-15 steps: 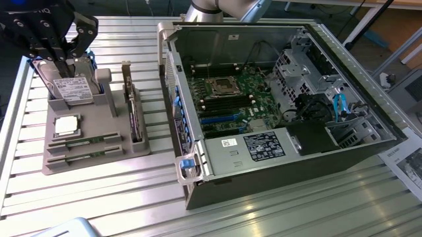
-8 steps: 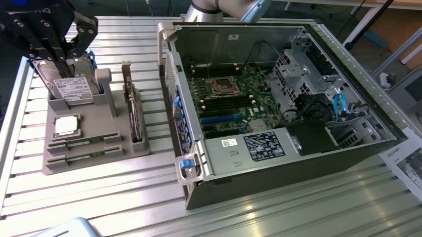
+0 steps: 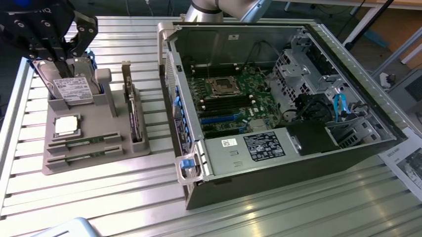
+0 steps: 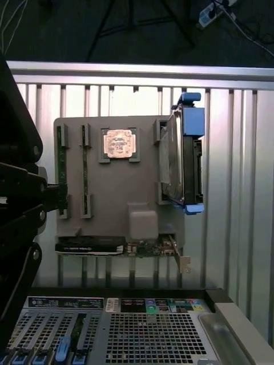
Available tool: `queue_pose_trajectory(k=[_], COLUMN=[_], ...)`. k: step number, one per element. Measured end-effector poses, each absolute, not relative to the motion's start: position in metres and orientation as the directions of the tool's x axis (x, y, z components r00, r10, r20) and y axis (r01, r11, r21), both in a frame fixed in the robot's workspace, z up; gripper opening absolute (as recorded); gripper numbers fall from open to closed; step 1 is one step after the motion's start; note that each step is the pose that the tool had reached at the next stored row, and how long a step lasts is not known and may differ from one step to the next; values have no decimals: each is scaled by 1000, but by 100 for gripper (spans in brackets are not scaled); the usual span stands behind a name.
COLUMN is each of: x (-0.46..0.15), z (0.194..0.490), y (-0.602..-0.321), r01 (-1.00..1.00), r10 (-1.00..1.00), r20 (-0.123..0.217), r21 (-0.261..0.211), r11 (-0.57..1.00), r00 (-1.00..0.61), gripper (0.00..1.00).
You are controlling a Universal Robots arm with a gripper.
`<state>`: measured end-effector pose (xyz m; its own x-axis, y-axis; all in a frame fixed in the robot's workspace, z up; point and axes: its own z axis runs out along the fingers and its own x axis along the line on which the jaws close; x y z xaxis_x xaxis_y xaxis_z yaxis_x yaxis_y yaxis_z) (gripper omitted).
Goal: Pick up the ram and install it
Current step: 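Pick up the ram and move it above insertion slot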
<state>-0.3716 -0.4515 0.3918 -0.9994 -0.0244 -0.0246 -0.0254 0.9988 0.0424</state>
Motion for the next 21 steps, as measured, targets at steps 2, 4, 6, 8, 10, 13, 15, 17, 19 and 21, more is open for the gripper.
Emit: queue_pose_trajectory(k=[2, 4, 6, 8, 10, 13, 15, 17, 19, 21], x=[-372, -372, -372, -372, -372, -372, -372, -372, -372, -372], z=[392, 392, 392, 392, 392, 392, 392, 392, 392, 392], y=[-452, -452, -452, -452, -452, -452, -452, -452, -452, -452], r01=[-39, -71, -100, -125, -150, -200, -231, -257, -298, -327], r10=[-38, -70, -99, -124, -149, -199, -230, -257, -297, -326], r20=[-25, -25, -25, -25, -25, -25, -25, -25, -25, -25], r21=[42, 42, 42, 42, 42, 42, 42, 42, 42, 42], r11=[998, 997, 994, 991, 988, 979, 972, 965, 954, 944], r00=[-999, -997, -995, -992, -989, -980, -973, -966, -954, -945], gripper=[10, 10, 10, 10, 10, 10, 10, 10, 10, 10])
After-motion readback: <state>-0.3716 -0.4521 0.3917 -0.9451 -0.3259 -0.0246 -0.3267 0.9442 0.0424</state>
